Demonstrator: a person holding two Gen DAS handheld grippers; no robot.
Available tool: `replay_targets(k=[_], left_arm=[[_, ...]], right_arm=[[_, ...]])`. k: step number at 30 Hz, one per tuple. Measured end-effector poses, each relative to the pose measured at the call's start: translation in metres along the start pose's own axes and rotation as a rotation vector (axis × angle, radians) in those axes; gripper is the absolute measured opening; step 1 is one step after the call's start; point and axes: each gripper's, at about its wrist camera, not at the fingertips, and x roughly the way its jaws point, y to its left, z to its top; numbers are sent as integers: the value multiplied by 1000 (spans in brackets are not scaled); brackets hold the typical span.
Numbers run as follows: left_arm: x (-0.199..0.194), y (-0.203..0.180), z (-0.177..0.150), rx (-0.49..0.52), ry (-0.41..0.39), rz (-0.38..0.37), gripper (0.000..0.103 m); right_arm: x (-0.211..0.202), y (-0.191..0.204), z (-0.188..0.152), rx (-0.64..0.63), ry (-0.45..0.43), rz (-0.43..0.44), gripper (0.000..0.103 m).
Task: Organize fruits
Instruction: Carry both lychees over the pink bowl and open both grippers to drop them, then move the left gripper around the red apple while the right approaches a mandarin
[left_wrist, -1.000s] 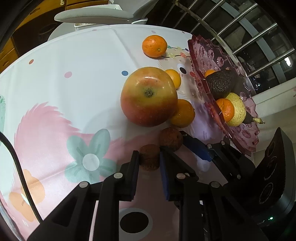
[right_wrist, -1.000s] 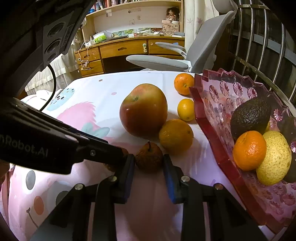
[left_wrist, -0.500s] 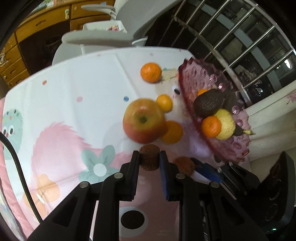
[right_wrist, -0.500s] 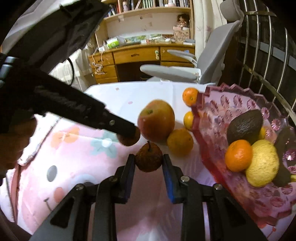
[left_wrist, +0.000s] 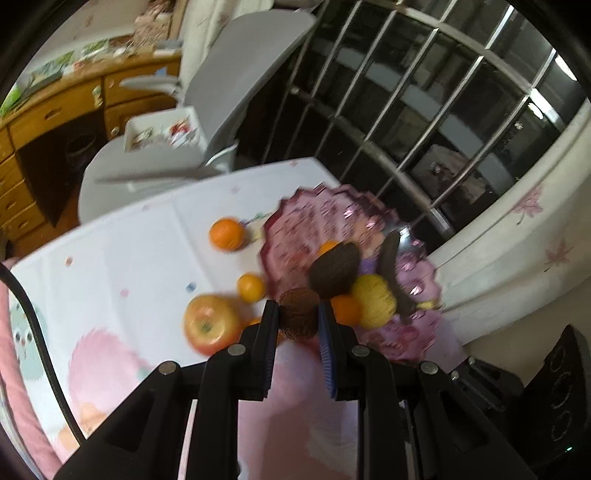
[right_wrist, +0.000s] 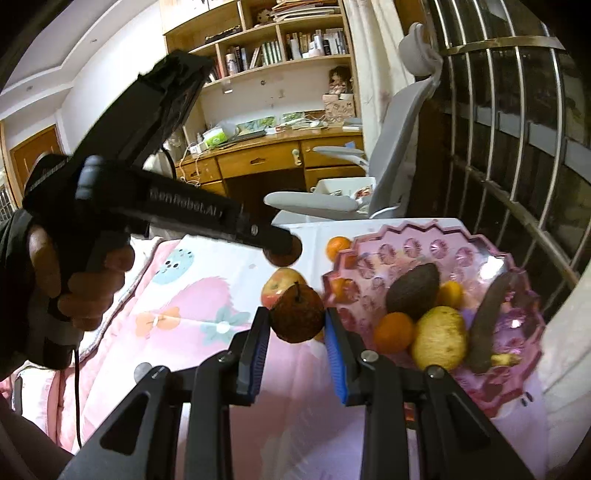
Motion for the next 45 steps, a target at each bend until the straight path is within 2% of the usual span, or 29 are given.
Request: replay_targets(k=[7,19,23,24,25,33,38,40,45], left_arm=[[15,-25,11,53,0,-44,19],[52,-25,1,68,76,-24,20],[54,-19,1,45,85,5,40],[54,-17,1,40,86,2,41],[53,-15,1,35,84,5,41],[39,10,-2,1,67,59,60],[35,33,-8,-19,69,114,64],[36,43,-10,-33,73,136,71],[41,68,-17,-86,86,150,78]], right_arm=[[-11,-24,-3,53,24,-97,30],[-4,-48,-20,175,98,-190,30],[0,-51,-21,228,110,-202,35],[1,-51,-20,232,116,-208,41],[1,-50,-20,231,117,-212,43],[7,-34,-12,213,130,-179,44],[17,-21,-10,216,149,-148,44],[21,-13,-9,211,154,-136,45],[37,6,-12,212,184,-109,48]])
